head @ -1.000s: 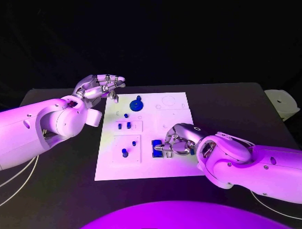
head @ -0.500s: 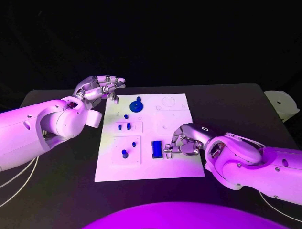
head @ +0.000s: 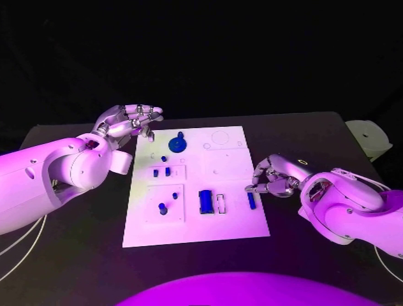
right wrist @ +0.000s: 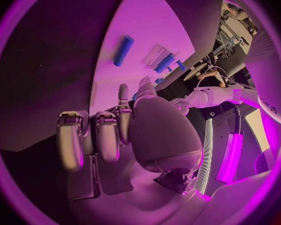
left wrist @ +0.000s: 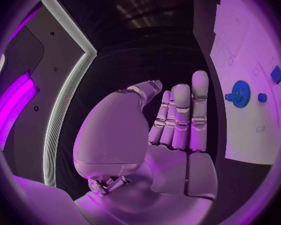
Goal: Assemble the parts on the task board
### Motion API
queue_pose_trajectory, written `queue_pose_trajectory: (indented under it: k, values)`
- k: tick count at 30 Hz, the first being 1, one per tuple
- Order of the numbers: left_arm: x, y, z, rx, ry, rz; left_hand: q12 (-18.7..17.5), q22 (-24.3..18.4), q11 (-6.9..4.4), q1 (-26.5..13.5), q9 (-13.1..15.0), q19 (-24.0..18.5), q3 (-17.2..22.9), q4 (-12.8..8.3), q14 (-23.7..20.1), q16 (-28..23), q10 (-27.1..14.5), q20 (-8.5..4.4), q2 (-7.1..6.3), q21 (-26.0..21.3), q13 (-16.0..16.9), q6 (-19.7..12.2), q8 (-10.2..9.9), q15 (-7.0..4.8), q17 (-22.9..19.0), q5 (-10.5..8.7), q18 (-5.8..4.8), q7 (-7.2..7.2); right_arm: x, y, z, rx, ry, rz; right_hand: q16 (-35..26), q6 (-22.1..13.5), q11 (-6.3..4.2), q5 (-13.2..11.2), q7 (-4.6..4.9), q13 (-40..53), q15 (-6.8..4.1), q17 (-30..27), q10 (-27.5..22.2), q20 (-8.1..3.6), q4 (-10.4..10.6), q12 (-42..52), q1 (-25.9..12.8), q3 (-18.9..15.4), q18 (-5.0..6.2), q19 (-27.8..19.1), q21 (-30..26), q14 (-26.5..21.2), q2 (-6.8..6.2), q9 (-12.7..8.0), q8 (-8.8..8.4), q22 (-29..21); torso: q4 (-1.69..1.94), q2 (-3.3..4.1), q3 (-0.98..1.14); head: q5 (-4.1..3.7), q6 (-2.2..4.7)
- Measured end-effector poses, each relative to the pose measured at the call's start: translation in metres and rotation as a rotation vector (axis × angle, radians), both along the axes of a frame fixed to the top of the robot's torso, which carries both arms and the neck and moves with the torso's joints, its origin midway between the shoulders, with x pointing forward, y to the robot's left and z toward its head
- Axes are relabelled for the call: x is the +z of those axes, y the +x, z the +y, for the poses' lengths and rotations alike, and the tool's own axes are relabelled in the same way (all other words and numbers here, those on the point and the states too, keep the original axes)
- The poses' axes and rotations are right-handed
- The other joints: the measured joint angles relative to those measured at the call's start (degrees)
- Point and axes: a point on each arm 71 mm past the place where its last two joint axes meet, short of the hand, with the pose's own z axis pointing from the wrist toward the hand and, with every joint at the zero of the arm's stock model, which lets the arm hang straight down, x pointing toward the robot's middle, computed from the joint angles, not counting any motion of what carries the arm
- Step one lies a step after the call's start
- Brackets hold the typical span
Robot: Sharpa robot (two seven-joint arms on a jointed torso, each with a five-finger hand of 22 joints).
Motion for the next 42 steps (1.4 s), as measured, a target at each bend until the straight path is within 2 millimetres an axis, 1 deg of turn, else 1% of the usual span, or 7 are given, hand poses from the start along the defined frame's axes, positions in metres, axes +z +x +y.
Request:
queue_pose_trajectory:
  k: [10,16,28,33,37,41,42]
  values:
    - [0.000,0.000,0.000,0.000,0.000,0.000,0.00,0.00,0.00,0.00,0.00,0.00,0.00,0.00,0.00,0.00,0.00,0.00,0.00,0.00,-0.01,0.00,0.00,0.00,0.00,0.00,0.00,0.00,-0.015,-0.006,-0.005,-0.001,-0.043,0.022,-0.24,0.00,0.11,0.00,0.00,0.43,0.07,-0.01,-0.12,0.00,0.18,-0.76,0.44,-0.18,0.00,0.00,-0.23,0.07,-0.01,-0.11,-0.33,-0.01,0.10,0.01,-0.01,-0.56,0.04]
    - [-0.001,0.000,0.001,0.001,0.000,0.001,0.00,0.01,0.03,0.00,0.01,0.00,0.00,0.00,0.00,0.00,-0.03,0.00,0.00,0.00,0.00,0.00,0.00,0.00,0.00,0.00,0.00,0.00,-0.022,-0.008,-0.003,0.003,-0.067,0.036,-0.28,0.00,0.21,0.00,0.00,0.43,0.08,-0.01,-0.23,0.00,0.25,-0.92,0.44,-0.54,0.00,0.00,-0.23,0.08,-0.01,-0.18,-0.33,-0.01,0.23,0.05,-0.09,-0.69,-0.05]
    - [-0.001,-0.001,0.002,0.001,0.001,0.001,0.00,0.01,0.22,0.00,0.07,0.00,0.00,0.00,0.00,0.00,-0.21,0.00,0.00,0.00,0.05,0.00,0.00,0.00,0.01,0.00,0.01,0.00,-0.034,-0.007,0.005,0.013,-0.096,0.051,-0.28,0.02,0.40,0.00,-0.02,0.44,0.29,-0.02,-0.42,0.00,0.17,-1.24,0.44,-0.62,0.00,0.00,-0.23,-0.13,-0.01,-0.15,-0.54,-0.02,0.23,0.10,-0.08,-0.40,-0.38]
    - [-0.001,-0.001,0.002,0.003,0.001,0.002,0.00,0.01,0.22,0.00,0.07,0.00,0.00,0.00,0.00,0.00,-0.21,0.00,0.00,0.00,0.04,0.00,0.00,0.00,0.01,0.00,0.00,0.00,-0.035,-0.005,0.006,0.018,-0.109,0.047,-0.28,0.16,0.51,0.23,-0.14,0.93,0.30,-0.02,-0.53,0.00,0.08,-1.59,1.72,-0.67,0.00,0.00,-0.23,-0.13,-0.08,-0.16,-0.84,0.03,0.24,0.09,-0.08,-0.35,-0.57]
    - [-0.001,-0.001,0.003,0.004,0.002,0.002,0.00,0.01,0.21,0.00,0.06,0.00,0.00,0.00,0.00,0.00,-0.21,0.00,0.00,0.00,0.04,0.00,0.00,0.00,0.01,0.00,0.00,0.00,-0.035,-0.004,0.007,0.029,-0.124,0.045,-0.28,0.41,0.50,-1.10,-0.18,0.94,0.31,-0.03,-0.51,0.00,-0.59,-1.85,3.59,0.66,0.00,0.00,-0.23,-0.12,-1.20,-0.16,-1.45,0.03,0.23,0.08,-0.08,-0.27,-0.73]
    - [-0.001,-0.001,0.003,0.004,0.002,0.002,-0.01,0.01,0.21,0.00,0.06,0.00,0.00,0.00,0.00,0.00,-0.21,0.00,0.00,0.00,0.04,0.00,0.00,0.00,0.01,0.00,0.00,0.00,-0.034,-0.004,0.010,0.044,-0.135,0.041,-0.28,0.90,0.18,-0.61,-0.64,0.78,0.37,-0.03,-0.82,0.00,-2.54,-2.15,6.42,4.95,0.00,0.00,0.03,-0.01,-4.03,-0.21,-2.89,0.03,0.17,0.06,-0.08,-0.26,-0.84]
    - [-0.001,-0.001,0.003,0.004,0.002,0.002,-0.01,0.01,0.21,0.00,0.06,0.00,0.00,0.00,0.00,0.00,-0.21,0.00,0.00,0.00,0.04,0.00,0.00,0.00,0.01,0.00,0.00,0.00,-0.034,-0.004,0.012,0.051,-0.135,0.039,-0.28,0.99,0.18,0.57,-0.75,0.67,0.31,-0.03,-0.82,0.00,-3.03,-2.26,7.19,6.47,0.00,0.00,0.20,0.05,-4.80,-1.34,-3.33,0.03,0.17,0.04,-0.08,-0.26,-0.86]
